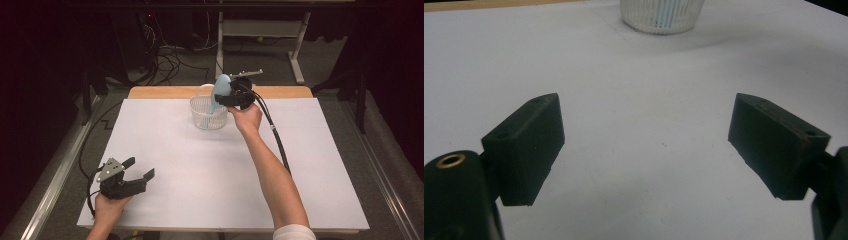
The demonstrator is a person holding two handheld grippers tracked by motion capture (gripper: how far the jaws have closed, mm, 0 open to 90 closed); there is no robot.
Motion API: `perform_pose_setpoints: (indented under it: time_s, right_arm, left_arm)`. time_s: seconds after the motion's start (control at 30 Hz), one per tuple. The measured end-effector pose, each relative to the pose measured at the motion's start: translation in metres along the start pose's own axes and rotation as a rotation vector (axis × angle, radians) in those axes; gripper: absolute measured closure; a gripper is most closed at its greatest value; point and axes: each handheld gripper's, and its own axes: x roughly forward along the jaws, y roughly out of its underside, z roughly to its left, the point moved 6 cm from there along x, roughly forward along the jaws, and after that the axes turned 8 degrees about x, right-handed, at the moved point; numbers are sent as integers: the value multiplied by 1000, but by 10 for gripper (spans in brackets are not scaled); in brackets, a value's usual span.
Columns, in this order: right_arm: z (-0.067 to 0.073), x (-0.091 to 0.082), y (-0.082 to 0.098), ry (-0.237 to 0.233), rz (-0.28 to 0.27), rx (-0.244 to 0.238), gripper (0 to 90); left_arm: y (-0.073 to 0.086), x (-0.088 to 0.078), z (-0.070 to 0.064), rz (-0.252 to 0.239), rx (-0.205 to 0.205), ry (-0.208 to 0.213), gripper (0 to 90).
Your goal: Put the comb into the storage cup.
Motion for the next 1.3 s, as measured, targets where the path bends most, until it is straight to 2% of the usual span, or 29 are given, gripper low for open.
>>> perform_pose_setpoints:
  time_s: [0.4,0.8,1.17,1.3]
  right_arm:
    - [-10,3,6,23,49,22,393]
    - [-22,3,15,19,64,67,343]
    - [-23,-1,18,23,82,47,335]
    - [-23,-5,19,22,61,44,346]
  left_arm:
    - [0,0,0,3,-1,-1,143]
    - [0,0,1,5,-1,-1,142]
    - [0,-1,2,-1,-7,-1,143]
    - [1,0,0,5,2,1,143]
